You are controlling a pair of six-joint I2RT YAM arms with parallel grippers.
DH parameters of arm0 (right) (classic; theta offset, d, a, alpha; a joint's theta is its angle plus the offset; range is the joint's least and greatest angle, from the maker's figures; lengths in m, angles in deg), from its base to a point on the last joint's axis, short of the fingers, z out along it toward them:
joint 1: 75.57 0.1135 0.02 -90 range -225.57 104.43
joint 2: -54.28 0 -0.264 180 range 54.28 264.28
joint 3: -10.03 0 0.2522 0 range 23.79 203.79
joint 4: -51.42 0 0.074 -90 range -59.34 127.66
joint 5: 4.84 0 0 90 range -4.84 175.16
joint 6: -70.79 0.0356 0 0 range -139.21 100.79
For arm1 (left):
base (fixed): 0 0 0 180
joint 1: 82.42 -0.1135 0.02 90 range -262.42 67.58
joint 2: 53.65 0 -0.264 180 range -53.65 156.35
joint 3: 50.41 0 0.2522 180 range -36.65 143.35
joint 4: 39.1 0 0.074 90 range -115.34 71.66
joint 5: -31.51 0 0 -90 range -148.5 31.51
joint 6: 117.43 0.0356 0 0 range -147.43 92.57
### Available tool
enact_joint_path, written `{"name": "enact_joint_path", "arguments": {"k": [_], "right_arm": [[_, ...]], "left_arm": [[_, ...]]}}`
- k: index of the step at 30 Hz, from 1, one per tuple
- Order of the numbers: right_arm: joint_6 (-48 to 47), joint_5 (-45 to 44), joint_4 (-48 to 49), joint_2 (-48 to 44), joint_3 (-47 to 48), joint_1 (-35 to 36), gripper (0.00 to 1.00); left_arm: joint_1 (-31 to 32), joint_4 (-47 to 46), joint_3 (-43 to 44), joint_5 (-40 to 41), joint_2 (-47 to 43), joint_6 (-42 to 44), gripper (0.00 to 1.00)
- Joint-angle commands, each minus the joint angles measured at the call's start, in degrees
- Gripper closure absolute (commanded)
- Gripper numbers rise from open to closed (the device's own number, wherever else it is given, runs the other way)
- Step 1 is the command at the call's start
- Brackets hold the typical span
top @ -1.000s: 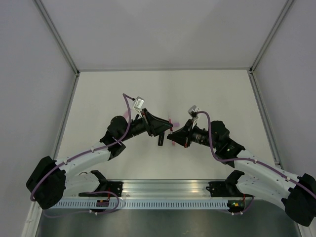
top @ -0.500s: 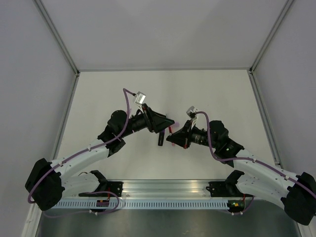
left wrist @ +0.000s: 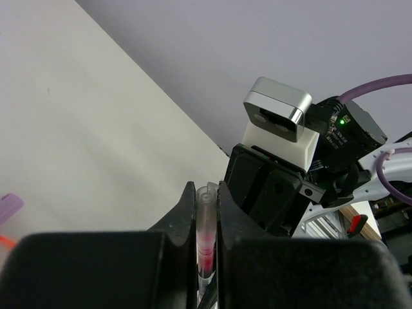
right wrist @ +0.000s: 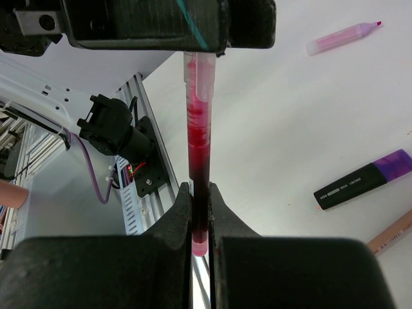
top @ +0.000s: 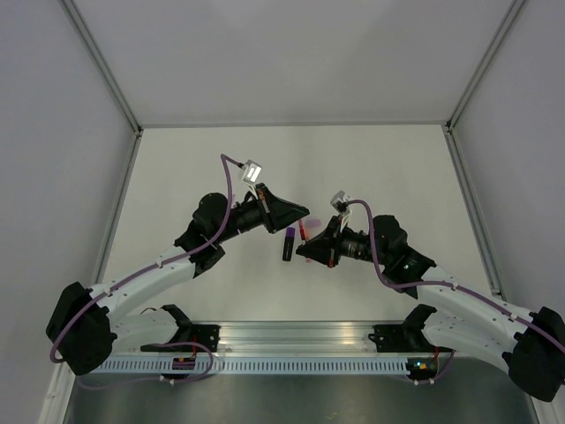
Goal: Insert the pens into the pen caps
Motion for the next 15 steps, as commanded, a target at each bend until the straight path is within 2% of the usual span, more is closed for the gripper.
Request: {"name": "enact_joint_path", "arguments": {"k": [1, 3, 5, 10, 15], "right_arm": [[-0.74, 0.0, 0.05, -0.19, 4.74, 0.2, 1.0], [-3.63, -1.83, -4.51, -1.24, 7.99, 0.28, 1.0], [-4.78, -3.24, -5.15, -2.21, 8.88, 0.28, 1.0], [-3.91, -6.77, -1.38, -1.42, 10.82, 0.28, 1.0], [-2.41, -8.87, 1.44, 0.95, 13.98, 0.29, 1.0]], "left_arm": [[0.28, -3.83, -0.69, -3.34, 1.01, -0.45, 0.97], [0.28, -3.92, -1.75, -4.23, 1.01, -1.15, 0.98], [0.37, -4.79, -3.15, -4.94, 0.57, -1.85, 0.98], [0.54, -9.62, -5.79, -9.06, 0.04, -5.62, 0.98], [0.72, -10.86, -8.43, -9.6, -1.09, -6.52, 0.98]]}}
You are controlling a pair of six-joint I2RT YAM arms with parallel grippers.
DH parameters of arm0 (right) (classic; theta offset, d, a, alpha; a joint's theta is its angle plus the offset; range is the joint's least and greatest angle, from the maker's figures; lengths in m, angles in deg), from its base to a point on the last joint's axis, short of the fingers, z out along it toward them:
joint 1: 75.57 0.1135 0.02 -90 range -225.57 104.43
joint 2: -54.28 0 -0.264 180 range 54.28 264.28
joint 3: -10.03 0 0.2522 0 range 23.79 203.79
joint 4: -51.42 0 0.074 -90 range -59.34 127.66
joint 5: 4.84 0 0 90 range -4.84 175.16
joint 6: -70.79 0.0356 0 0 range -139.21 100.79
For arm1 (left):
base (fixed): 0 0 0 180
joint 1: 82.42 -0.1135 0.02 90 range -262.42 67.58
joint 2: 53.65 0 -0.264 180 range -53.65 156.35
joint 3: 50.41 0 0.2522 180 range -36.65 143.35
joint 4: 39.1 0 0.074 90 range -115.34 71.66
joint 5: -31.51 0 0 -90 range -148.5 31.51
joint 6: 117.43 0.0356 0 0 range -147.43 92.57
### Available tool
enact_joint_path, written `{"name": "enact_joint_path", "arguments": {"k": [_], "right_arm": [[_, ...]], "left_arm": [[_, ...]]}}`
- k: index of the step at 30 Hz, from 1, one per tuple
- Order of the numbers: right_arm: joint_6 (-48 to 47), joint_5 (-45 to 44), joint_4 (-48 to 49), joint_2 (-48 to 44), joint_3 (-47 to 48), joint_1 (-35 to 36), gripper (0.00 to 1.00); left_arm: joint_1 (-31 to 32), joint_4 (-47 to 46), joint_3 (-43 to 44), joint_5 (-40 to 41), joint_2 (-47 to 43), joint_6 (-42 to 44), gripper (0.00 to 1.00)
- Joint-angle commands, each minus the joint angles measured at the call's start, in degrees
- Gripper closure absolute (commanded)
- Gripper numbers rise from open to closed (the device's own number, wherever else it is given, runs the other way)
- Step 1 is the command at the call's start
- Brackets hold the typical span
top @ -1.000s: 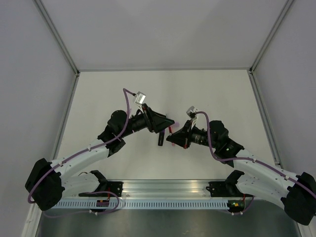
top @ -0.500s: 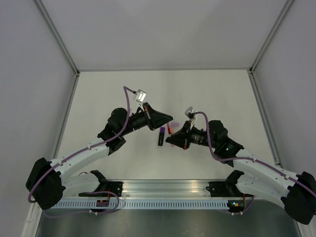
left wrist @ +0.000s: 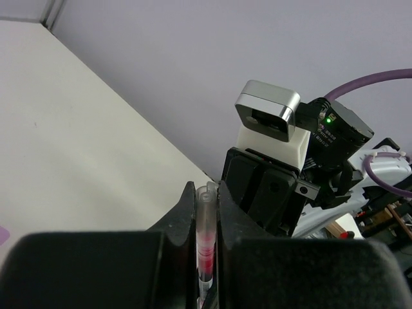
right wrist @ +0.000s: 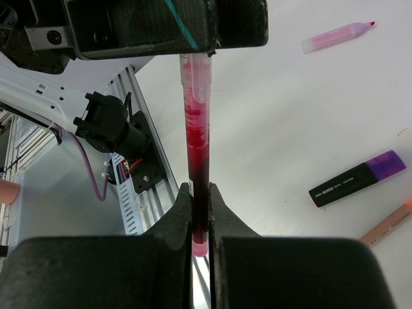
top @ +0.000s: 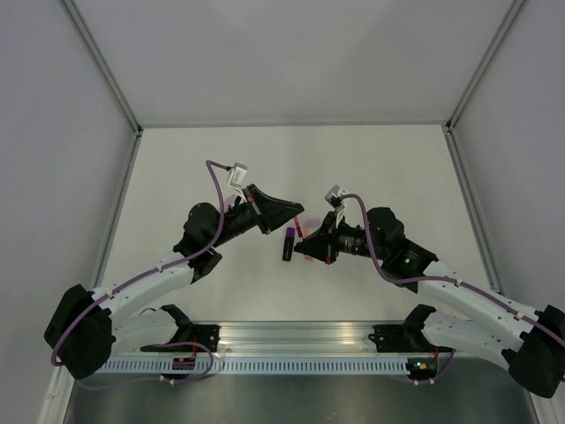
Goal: Insert the pens into the pen caps
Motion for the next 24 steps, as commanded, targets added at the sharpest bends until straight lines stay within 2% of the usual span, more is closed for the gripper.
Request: {"name": "enact_joint_path", "arguments": {"k": [1, 7, 19, 22, 24], "right_arm": [[0.21, -8.6, 11.69, 0.21, 7.14, -0.79, 1.0], [-2.6, -11.35, 9.5, 1.26, 13.55, -0.87, 1.0], [-4.8, -11.0, 7.04, 8.73, 24.02, -0.88, 1.0], [-5.41, -9.78, 5.55, 9.26, 23.32, -0.87, 1.0], [-6.03, -6.97, 4.49, 9.88, 22.0, -0.96, 1.0]], "left_arm": [[1.81, 1.82, -4.41, -8.79, -0.94, -2.71, 0.98], [1.81, -0.99, -8.81, -8.17, -3.05, -3.68, 0.98], [3.04, -6.8, -12.41, -8.35, 0.11, -4.74, 0.98], [2.95, -4.0, -11.19, -8.09, -1.47, -3.43, 0.98], [2.86, 2.21, -8.3, -7.74, -4.35, -2.02, 0.98]]}}
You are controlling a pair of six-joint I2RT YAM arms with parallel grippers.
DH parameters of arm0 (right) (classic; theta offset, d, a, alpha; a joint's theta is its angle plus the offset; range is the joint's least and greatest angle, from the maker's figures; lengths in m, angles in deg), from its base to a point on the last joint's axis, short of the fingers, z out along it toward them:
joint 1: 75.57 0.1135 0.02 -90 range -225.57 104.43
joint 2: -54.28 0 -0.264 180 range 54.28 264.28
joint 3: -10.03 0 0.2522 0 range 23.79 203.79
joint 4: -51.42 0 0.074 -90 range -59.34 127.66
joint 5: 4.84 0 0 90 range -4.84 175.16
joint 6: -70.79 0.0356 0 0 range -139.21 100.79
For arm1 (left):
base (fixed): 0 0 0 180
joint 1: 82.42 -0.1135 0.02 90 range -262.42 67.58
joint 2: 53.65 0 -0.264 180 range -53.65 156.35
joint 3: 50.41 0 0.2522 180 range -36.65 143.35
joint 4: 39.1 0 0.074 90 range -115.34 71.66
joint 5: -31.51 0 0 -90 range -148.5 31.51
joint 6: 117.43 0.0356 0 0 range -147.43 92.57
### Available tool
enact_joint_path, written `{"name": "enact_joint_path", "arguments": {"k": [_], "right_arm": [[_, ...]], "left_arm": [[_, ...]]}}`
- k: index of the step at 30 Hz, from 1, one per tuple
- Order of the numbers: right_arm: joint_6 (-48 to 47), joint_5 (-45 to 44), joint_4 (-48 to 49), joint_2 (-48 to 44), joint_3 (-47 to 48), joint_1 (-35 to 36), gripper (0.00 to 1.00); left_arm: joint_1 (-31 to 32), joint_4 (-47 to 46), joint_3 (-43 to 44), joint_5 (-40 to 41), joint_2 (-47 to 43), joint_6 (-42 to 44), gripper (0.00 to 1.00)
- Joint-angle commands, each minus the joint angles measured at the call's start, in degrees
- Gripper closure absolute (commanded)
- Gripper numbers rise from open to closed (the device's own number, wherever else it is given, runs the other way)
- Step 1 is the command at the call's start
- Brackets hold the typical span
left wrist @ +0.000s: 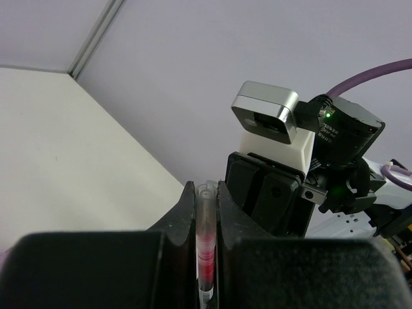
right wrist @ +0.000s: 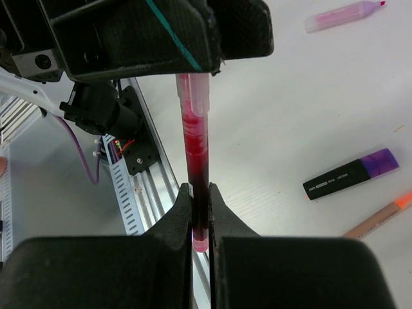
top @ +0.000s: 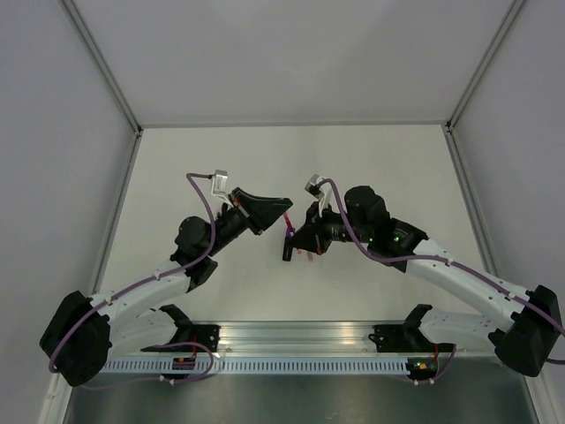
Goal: Insert the pens into the pen caps
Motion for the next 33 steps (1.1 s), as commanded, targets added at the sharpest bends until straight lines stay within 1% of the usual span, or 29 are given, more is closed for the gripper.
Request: {"name": "enact_joint_path", "arguments": {"k": [1, 2, 3, 4, 7, 11, 16, 19, 20, 21, 22, 23, 25, 26, 28, 29, 31, 33], "right_arm": [[-0.19, -5.65, 19.4, 0.17, 6.35, -2.1, 1.0], [-0.54, -5.55, 18.0, -0.17, 5.48, -2.01, 1.0], [-1.33, -5.37, 17.81, -0.61, 4.86, -2.01, 1.0], [-1.6, -5.02, 17.81, -1.05, 4.25, -2.01, 1.0], [-1.52, -5.02, 17.55, -2.81, 1.87, -2.01, 1.0], [-0.9, -5.19, 19.29, -4.13, -1.11, -2.01, 1.0], [-0.72, -4.75, 19.66, -3.69, -1.3, -2.01, 1.0], [-0.46, -4.67, 19.31, -3.43, -1.04, -2.01, 1.0], [-0.37, -4.67, 19.22, -3.43, -1.03, -2.1, 0.96], [-0.2, -4.58, 18.95, -3.43, -1.03, -2.01, 0.9], [-0.11, -4.67, 18.78, -3.52, -0.95, -2.01, 0.82], [-0.11, -4.67, 18.08, -3.52, -0.86, -2.01, 0.71], [-0.11, -4.49, 17.2, -3.69, -0.68, -2.01, 0.63], [-0.2, -4.14, 16.41, -3.78, -0.68, -2.01, 0.57], [-0.11, -2.92, 15.53, -4.13, -0.94, -2.01, 0.52], [0.15, -2.47, 14.74, -4.74, -1.29, -2.1, 0.44], [0.16, -1.42, 13.86, -6.32, -2.61, -2.01, 0.38], [0.16, -2.37, 13.5, -7.99, -3.75, -2.01, 0.36]], "left_arm": [[3.37, 17.76, 0.65, -15.54, -2.66, 1.94, 0.98], [3.37, 19.78, 1.7, -14.41, -3.63, 2.48, 0.98], [3.28, 21.37, 3.37, -13.87, -5.47, 3.18, 0.98], [3.28, 24.26, 4.17, -13.43, -6.1, 3.36, 0.98], [3.02, 29.01, 7.33, -12.02, -8.2, 3.97, 0.98], [3.1, 30.26, 8.4, -12.2, -9.0, 4.06, 0.98], [3.02, 30.87, 7.78, -12.02, -8.3, 4.68, 0.98], [3.02, 32.54, 8.57, -11.32, -8.12, 5.55, 0.96], [3.02, 33.16, 9.27, -10.8, -7.95, 5.64, 0.98], [3.1, 34.21, 9.54, -10.44, -7.95, 5.91, 0.98], [3.02, 34.57, 9.71, -10.09, -7.95, 5.91, 0.98], [3.02, 34.92, 9.89, -9.65, -7.95, 5.91, 0.98], [2.75, 35.88, 10.33, -8.51, -7.95, 6.0, 0.98], [2.49, 36.67, 10.85, -7.37, -7.86, 5.82, 0.98], [1.09, 38.77, 11.56, -7.27, -6.9, 5.64, 0.98], [0.56, 39.31, 12.34, -7.88, -6.55, 5.56, 0.98], [-1.81, 40.89, 13.05, -9.38, -4.97, 5.56, 0.98], [-4.09, 43.61, 14.98, -10.26, -3.82, 6.86, 0.98]]}}
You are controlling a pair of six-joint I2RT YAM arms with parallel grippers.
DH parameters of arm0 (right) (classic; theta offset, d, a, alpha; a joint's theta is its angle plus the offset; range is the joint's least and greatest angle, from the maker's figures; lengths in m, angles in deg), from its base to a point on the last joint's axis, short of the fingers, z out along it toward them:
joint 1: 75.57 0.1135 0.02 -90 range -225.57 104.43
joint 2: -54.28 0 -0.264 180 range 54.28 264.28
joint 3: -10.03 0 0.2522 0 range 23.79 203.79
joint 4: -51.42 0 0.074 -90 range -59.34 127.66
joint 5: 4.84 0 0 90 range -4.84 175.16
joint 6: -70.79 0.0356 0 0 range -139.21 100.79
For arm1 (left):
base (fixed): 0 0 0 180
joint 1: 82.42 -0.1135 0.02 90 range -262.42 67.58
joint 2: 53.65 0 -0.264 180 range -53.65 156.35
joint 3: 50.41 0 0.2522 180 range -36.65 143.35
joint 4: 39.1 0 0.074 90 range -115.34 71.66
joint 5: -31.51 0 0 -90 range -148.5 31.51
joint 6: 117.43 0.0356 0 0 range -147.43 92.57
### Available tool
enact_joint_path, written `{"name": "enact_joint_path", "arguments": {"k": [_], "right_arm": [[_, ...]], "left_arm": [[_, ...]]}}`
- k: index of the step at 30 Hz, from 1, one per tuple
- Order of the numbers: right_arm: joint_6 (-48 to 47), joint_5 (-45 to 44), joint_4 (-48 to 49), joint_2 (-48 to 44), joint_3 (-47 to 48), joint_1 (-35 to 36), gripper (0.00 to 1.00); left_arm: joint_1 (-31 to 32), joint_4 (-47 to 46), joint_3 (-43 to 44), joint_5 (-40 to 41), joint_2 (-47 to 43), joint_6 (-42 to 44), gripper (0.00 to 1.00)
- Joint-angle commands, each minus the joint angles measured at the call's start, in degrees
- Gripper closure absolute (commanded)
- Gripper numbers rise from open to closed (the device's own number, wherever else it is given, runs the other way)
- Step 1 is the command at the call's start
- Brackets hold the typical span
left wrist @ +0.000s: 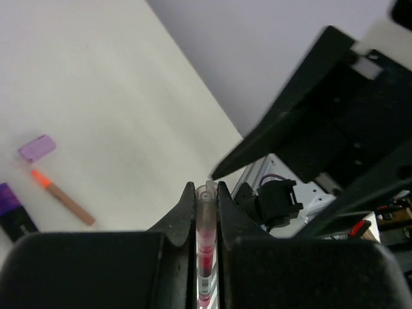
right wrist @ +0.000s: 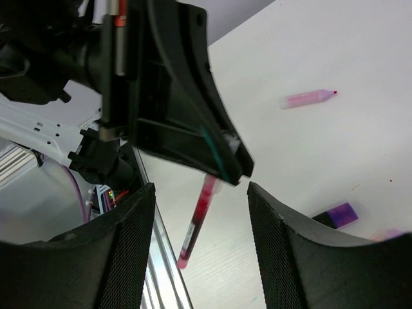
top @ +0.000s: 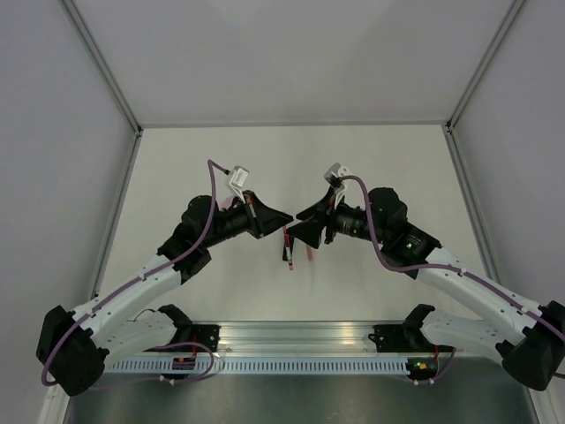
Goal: Insert the pens into the pen caps
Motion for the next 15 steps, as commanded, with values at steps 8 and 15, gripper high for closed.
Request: {"name": "enact_joint_path", "arguments": {"k": [8, 15], "right_arm": [[1.32, -7.17, 0.14, -11.12, -3.36, -0.09, 0.35], [1.59, -13.42, -1.0, -9.72, -4.85, -0.09, 0.34]], "left_arm": [[-6.5, 28.24, 17.36, 5.33, 16.55, 11.01, 0.98], [-6.5, 32.99, 20.45, 13.77, 29.65, 14.52, 0.98]]}}
